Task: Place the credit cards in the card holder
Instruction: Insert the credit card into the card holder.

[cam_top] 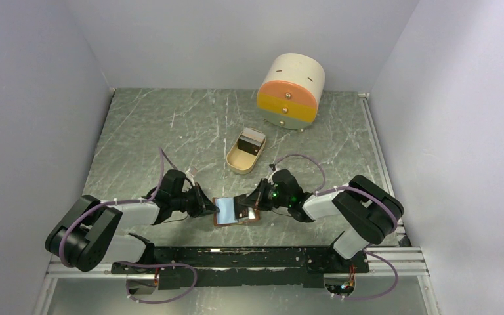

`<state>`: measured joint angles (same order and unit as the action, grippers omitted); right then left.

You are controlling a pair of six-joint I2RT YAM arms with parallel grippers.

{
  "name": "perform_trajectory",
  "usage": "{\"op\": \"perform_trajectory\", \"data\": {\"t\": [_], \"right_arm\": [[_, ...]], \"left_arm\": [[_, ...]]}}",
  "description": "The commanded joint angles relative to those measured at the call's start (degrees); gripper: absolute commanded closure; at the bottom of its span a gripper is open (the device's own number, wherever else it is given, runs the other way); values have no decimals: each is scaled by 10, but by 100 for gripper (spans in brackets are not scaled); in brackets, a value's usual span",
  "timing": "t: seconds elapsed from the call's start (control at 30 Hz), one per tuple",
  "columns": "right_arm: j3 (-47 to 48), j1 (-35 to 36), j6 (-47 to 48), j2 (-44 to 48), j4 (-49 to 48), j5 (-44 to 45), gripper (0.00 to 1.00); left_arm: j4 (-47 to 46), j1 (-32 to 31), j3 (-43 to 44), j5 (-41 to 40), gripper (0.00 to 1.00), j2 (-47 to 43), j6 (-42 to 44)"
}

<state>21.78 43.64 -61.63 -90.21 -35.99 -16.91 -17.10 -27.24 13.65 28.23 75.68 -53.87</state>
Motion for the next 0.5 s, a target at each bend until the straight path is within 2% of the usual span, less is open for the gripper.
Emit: {"op": "perform_trajectory", "data": {"t": [0.0,0.47], "right_arm": [[-9,5,0,2,19,19,100],[-16,9,-4,25,32,22,100]], "left_arm": [[27,-9,-13,-25,91,5,8],[24,-13,-13,-28,91,10,7]]}}
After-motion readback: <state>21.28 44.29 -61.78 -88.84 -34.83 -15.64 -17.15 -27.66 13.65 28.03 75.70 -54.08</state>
